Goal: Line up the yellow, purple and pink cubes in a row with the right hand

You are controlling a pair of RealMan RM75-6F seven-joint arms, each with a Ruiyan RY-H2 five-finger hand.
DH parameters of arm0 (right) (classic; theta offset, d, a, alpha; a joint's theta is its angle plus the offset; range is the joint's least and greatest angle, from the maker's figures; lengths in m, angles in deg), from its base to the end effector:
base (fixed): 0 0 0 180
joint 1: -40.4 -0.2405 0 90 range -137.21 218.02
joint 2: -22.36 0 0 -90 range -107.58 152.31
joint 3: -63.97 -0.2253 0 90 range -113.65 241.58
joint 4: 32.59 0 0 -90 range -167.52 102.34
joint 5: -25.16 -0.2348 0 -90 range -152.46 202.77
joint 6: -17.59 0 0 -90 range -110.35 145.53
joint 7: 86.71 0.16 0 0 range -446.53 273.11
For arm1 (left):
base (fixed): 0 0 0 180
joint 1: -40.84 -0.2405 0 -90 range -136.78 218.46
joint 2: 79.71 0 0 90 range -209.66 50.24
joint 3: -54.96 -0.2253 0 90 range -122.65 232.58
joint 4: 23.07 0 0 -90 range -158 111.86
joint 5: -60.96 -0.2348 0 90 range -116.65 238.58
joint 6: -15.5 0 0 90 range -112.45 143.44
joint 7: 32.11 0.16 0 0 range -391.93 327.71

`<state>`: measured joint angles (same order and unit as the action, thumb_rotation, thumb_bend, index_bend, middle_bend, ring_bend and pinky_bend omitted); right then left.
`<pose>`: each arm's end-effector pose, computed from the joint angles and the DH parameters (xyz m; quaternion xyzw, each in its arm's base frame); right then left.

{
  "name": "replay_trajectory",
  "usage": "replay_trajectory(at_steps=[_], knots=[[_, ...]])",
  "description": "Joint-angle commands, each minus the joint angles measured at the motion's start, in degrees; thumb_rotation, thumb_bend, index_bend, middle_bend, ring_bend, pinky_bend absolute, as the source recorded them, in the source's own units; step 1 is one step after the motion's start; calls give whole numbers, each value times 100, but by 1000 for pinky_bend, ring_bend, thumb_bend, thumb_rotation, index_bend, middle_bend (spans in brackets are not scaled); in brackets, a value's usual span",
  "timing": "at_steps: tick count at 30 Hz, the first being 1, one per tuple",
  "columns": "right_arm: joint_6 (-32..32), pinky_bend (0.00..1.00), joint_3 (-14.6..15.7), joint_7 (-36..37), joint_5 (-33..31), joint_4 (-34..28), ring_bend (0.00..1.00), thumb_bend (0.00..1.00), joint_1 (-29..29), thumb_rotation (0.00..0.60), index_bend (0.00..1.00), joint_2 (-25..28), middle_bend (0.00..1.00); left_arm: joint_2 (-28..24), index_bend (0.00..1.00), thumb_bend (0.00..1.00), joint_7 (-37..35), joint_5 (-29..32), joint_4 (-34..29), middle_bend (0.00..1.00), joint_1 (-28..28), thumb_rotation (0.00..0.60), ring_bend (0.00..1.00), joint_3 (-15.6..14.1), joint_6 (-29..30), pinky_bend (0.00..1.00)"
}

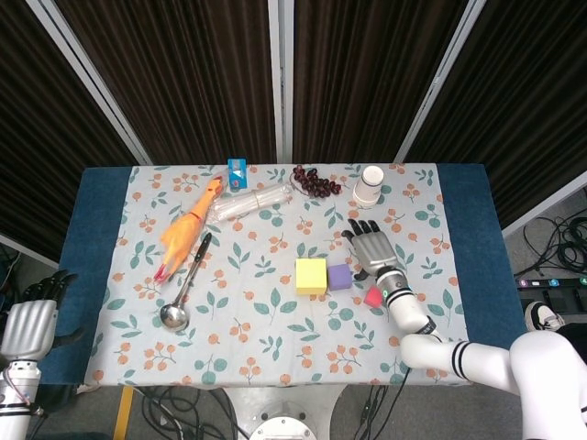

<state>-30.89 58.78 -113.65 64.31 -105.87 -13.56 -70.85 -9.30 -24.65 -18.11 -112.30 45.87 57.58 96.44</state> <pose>-0.1498 -0.3800 -0.0738 0.7457 -0.4196 0.2488 0.4538 -0.3124 0.1950 0.0896 -0.5892 -0.4161 -0.3232 0.6126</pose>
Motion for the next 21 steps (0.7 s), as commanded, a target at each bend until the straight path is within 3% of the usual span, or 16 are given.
replay_trajectory(at_steps=[1, 21], knots=[[39, 0, -36, 30, 40, 44, 0, 0, 24, 600, 183, -47, 1, 1, 216, 88, -3, 2, 4, 232, -2, 600, 183, -1, 1, 210], [36, 0, -239, -25, 202, -15, 0, 0, 149, 600, 183, -228, 0, 16, 216, 88, -78, -31, 57, 232, -26, 600, 183, -16, 33, 211]])
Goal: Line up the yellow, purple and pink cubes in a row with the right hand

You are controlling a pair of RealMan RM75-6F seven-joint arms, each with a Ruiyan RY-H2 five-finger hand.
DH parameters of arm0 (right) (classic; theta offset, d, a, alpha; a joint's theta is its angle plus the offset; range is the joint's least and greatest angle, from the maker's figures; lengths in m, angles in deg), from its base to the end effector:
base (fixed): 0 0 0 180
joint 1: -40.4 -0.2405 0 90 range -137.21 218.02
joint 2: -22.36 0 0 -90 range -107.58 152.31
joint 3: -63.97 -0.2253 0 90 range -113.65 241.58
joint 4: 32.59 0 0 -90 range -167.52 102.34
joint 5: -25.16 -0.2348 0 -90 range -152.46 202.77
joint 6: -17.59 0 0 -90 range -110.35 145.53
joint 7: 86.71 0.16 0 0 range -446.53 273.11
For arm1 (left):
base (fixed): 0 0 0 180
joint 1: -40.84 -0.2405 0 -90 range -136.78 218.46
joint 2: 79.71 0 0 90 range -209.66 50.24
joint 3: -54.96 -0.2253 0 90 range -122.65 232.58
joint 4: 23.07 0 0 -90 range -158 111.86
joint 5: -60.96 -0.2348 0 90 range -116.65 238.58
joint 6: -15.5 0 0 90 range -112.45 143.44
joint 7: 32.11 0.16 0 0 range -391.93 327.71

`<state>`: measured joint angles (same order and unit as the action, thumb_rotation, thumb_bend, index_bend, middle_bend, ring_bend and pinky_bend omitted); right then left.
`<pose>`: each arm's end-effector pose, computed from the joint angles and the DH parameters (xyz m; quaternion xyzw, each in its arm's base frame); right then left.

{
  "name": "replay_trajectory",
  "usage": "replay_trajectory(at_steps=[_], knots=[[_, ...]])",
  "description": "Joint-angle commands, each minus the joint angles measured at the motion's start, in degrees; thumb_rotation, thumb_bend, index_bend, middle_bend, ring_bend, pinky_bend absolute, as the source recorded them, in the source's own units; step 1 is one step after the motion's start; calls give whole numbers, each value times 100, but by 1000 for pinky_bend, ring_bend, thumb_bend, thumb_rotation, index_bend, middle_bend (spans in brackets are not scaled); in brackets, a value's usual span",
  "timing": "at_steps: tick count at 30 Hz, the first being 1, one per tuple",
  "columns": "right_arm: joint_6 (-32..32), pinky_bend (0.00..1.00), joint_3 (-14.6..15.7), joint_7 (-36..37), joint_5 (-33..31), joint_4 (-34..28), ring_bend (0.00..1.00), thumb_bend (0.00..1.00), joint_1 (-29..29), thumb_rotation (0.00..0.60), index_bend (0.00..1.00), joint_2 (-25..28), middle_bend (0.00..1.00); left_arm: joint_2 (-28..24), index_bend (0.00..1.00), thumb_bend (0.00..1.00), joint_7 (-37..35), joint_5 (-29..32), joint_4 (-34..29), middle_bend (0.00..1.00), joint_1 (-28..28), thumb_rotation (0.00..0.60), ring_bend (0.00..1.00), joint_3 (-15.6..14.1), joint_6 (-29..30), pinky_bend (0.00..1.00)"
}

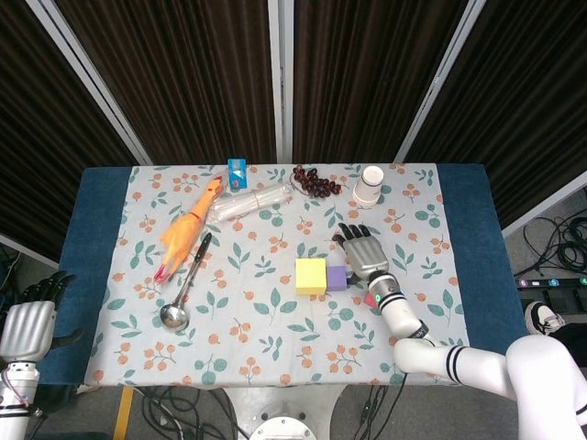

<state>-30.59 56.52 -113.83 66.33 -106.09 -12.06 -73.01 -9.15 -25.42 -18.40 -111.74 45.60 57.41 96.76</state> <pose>-0.1385 -0.3722 -0.0857 0.7450 -0.4292 0.2636 0.4373 -0.3144 0.1931 0.0901 -0.5874 -0.4172 -0.3253 0.6125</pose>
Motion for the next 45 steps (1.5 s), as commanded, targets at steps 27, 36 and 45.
replay_trajectory(at_steps=[27, 36, 45], knots=[[-329, 0, 100, -158, 346, -646, 0, 24, 349, 600, 183, 636, 0, 1, 216, 88, 6, -36, -6, 232, 23, 600, 183, 17, 9, 211], [-86, 0, 744, 819, 2145, -1495, 0, 123, 887, 600, 260, 1924, 18, -33, 216, 88, 42, -64, -68, 232, 21, 600, 183, 25, 53, 210], [-170, 0, 1213, 1169, 3596, -1096, 0, 123, 1088, 600, 264, 2012, 34, -66, 216, 87, 126, -79, -181, 232, -7, 600, 183, 8, 106, 210]])
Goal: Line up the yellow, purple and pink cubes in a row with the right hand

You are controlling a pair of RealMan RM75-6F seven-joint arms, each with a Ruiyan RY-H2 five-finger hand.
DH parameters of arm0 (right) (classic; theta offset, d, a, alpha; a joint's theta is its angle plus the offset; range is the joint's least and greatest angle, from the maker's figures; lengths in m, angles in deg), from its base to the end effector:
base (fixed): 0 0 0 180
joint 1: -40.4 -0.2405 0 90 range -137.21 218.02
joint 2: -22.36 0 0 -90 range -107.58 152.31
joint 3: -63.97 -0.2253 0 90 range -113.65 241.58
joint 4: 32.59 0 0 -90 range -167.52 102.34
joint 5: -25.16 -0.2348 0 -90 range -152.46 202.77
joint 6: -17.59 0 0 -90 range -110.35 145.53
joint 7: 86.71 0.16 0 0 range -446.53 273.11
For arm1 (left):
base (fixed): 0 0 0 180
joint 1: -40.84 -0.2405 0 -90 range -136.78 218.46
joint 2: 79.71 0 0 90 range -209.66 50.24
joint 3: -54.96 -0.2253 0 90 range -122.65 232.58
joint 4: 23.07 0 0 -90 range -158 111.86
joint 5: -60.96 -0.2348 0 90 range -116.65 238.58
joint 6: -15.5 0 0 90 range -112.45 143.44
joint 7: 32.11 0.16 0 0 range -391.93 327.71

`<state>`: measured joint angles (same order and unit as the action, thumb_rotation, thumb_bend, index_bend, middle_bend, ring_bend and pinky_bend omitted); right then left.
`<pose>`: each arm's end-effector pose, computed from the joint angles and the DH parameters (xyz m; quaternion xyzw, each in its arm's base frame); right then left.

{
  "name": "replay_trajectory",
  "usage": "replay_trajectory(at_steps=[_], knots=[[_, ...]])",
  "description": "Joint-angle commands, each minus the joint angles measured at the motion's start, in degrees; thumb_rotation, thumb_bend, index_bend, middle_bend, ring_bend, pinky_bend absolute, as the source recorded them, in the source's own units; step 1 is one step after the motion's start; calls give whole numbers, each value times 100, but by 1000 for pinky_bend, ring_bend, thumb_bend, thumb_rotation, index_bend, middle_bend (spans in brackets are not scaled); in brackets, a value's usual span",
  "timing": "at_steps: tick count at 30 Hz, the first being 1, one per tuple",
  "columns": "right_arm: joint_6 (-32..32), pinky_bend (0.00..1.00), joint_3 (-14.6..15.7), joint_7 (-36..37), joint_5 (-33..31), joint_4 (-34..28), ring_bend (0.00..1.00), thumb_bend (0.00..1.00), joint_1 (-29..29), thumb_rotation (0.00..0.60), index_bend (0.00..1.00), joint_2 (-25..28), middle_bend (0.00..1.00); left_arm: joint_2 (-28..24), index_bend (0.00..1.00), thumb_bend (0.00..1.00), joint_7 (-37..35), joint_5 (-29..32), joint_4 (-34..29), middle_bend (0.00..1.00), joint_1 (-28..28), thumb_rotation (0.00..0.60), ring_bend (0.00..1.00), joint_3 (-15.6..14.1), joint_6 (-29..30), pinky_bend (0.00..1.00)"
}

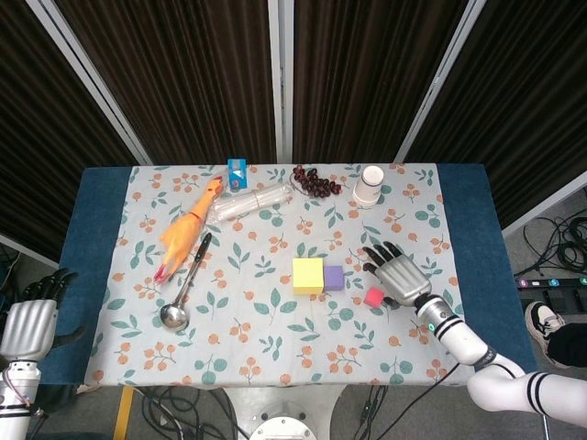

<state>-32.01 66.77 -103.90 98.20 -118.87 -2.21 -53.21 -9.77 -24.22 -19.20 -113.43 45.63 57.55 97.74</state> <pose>-0.1963 -0.3165 -0.0191 0.8383 -0.2959 0.2350 0.3932 -0.3059 0.1939 0.0924 -0.5899 -0.4077 -0.3325 0.6125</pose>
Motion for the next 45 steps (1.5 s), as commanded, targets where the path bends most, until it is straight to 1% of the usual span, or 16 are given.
replay_trajectory(at_steps=[1, 6, 13, 23, 26, 31, 33, 35, 38, 42, 45], knots=[[-58, 0, 206, 196, 536, 263, 0, 123, 113, 600, 264, -11, 34, -4, 216, 88, 6, 1, -17, 232, -19, 600, 183, -11, 19, 210], [-142, 0, 196, 233, 818, 562, 0, 122, 149, 600, 264, -212, 37, -23, 216, 88, 15, 27, -44, 232, -43, 600, 183, -16, 30, 211], [-184, 0, 132, 367, 1050, 864, 0, 162, 172, 600, 267, -463, 40, -21, 216, 88, -8, 25, -34, 232, -68, 600, 183, -22, 58, 210], [-275, 0, 154, 654, 1247, 1191, 0, 215, 323, 600, 346, -740, 51, 1, 216, 88, -61, 17, 23, 232, -82, 600, 183, -32, 53, 211], [-341, 0, 159, 727, 1325, 1275, 0, 230, 369, 600, 387, -800, 60, 1, 216, 88, -67, 8, 31, 232, -85, 600, 183, -32, 59, 210], [-477, 0, 84, 724, 1301, 1356, 0, 277, 474, 600, 534, -848, 89, 1, 216, 88, -82, 5, 38, 232, -92, 600, 183, -28, 69, 211], [-517, 0, 14, 715, 1200, 1344, 0, 279, 528, 600, 558, -859, 96, 2, 216, 88, -84, 9, 46, 232, -86, 600, 183, -27, 54, 210], [-533, 0, -124, 670, 975, 1261, 0, 277, 589, 600, 560, -873, 97, 6, 216, 88, -90, 6, 54, 232, -73, 600, 183, -21, 37, 210], [-513, 0, -410, 444, 476, 1037, 0, 265, 647, 600, 560, -921, 96, 21, 216, 88, -106, -14, 72, 232, -57, 600, 183, -17, 26, 211], [-543, 0, -792, -326, -308, 691, 0, 226, 628, 600, 561, -1087, 98, 24, 216, 88, -140, -44, 94, 232, -63, 600, 183, -27, 41, 211], [-553, 0, -981, -780, -802, 530, 0, 216, 575, 600, 567, -1244, 97, 12, 216, 88, -170, -39, 110, 232, -86, 600, 183, -28, 69, 211]])
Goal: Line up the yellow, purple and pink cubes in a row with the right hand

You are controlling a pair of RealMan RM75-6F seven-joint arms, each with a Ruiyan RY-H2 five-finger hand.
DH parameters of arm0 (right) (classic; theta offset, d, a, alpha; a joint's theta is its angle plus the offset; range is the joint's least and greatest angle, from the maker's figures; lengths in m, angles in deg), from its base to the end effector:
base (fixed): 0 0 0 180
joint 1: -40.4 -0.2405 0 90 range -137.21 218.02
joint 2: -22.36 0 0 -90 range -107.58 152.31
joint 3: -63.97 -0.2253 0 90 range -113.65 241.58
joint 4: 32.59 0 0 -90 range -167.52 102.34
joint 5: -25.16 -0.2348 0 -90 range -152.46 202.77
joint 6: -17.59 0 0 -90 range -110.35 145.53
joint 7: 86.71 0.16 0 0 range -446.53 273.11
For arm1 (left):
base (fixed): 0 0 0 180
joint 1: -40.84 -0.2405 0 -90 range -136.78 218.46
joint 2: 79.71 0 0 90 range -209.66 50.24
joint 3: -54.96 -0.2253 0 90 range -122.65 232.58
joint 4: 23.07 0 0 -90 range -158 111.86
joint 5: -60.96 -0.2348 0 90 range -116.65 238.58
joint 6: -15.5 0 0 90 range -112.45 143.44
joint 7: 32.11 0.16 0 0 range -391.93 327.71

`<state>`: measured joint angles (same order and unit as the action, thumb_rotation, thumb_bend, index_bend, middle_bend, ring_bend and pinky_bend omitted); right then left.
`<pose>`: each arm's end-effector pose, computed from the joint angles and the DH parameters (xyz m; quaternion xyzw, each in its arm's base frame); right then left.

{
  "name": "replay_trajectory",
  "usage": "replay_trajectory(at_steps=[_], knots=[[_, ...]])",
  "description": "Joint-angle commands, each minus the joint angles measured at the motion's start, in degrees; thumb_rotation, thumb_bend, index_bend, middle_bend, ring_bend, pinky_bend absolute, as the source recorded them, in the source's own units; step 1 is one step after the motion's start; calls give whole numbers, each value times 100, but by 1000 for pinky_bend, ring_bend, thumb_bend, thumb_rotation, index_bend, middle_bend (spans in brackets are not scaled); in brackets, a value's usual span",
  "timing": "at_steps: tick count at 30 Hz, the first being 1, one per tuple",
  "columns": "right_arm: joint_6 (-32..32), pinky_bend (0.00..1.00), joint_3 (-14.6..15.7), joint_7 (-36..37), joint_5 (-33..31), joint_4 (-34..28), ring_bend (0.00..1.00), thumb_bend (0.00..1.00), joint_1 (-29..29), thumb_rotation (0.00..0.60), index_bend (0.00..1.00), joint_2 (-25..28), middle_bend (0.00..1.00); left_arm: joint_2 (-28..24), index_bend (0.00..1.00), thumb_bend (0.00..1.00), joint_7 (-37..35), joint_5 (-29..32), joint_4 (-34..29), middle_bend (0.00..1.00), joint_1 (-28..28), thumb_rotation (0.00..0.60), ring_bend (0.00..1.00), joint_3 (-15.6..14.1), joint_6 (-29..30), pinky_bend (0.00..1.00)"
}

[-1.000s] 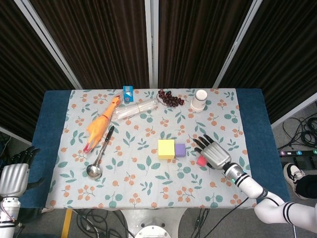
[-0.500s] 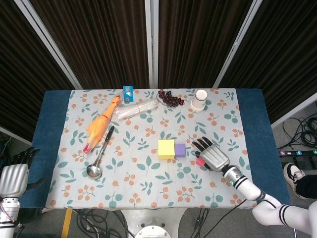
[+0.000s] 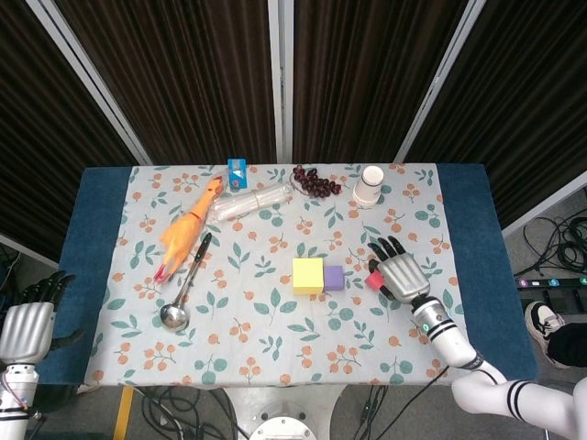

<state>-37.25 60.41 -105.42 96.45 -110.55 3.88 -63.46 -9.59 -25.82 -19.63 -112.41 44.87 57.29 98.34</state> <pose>-0.2008 -0.3266 -0.0370 0.7785 -0.3306 0.2872 0.4496 -0.3108 0.1891 0.0939 -0.5846 -0.4116 -0.3356 0.6134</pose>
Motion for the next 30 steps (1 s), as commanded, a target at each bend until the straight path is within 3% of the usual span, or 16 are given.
replay_trajectory(at_steps=[1, 13, 30], knots=[[-12, 0, -415, -793, -854, -365, 0, 213, -66, 600, 570, -280, 96, -14, 216, 88, -19, 9, 14, 232, -20, 600, 183, -5, 14, 211], [-168, 0, -646, -1778, -2047, -730, 0, 206, -353, 600, 554, -670, 91, -1, 216, 88, -86, -6, 75, 232, -32, 600, 183, -13, 5, 210], [-293, 0, -644, -2045, -2569, -541, 0, 203, -570, 600, 513, -950, 87, 54, 216, 88, -220, 25, 225, 232, -43, 600, 183, -21, -51, 211]])
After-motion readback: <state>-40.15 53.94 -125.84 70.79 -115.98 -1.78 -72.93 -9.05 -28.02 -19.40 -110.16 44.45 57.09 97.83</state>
